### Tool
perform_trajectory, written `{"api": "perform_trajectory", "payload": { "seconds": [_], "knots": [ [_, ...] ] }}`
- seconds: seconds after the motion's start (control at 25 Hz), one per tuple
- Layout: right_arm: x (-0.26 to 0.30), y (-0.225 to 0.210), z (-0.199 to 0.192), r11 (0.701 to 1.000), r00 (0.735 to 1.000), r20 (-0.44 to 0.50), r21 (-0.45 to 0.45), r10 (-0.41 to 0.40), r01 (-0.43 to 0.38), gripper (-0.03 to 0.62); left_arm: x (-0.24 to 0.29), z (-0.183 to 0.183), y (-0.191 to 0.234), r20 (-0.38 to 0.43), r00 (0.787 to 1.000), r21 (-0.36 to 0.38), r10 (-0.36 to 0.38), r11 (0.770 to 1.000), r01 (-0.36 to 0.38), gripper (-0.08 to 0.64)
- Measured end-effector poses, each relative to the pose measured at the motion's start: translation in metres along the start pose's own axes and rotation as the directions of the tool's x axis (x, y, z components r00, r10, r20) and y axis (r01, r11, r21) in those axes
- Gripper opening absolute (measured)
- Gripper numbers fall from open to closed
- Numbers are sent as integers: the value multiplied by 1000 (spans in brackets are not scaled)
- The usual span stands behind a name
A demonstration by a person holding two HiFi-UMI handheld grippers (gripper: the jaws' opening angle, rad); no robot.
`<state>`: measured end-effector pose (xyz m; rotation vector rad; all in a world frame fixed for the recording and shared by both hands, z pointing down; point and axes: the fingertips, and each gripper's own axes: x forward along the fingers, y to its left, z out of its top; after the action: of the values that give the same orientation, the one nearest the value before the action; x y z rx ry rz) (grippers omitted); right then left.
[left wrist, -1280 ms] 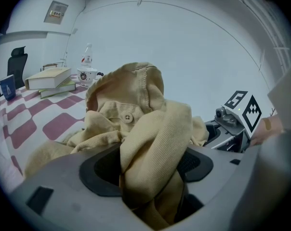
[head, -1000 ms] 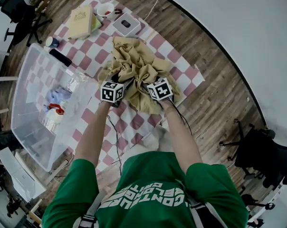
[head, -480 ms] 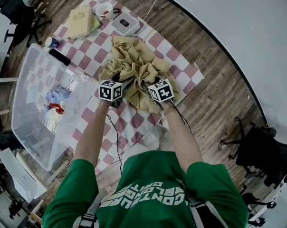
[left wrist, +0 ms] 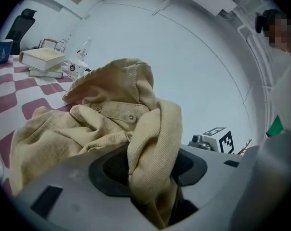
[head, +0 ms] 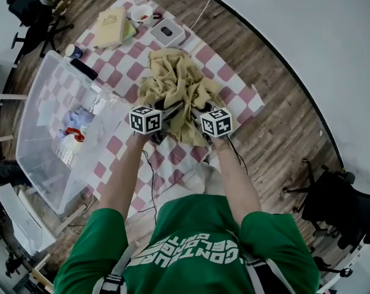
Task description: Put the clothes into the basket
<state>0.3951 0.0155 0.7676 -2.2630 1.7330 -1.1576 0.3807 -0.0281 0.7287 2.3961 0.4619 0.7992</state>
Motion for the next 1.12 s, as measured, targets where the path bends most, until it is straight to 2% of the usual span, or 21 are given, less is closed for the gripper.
{"api": "perform_trajectory", "payload": {
  "seconds": [0.24,0.52,0.72,0.96,1.12],
  "knots": [
    [-23,16,26,998,995,87,18,56,-58,124,-11,24,-34,101,994,-6,-52,999,52,204],
    [-58,40,83,994,971,215,-30,107,-103,120,-33,75,-81,220,971,69,-89,995,75,202],
    [-90,60,131,989,940,310,-86,140,-119,118,-54,118,-121,298,947,149,-119,986,77,201],
    [-134,84,190,980,896,409,-163,175,-116,118,-78,168,-173,369,915,261,-166,963,70,201],
    [-159,103,235,966,860,464,-233,215,-116,118,-98,207,-203,430,881,319,-200,946,60,201]
  ]
}}
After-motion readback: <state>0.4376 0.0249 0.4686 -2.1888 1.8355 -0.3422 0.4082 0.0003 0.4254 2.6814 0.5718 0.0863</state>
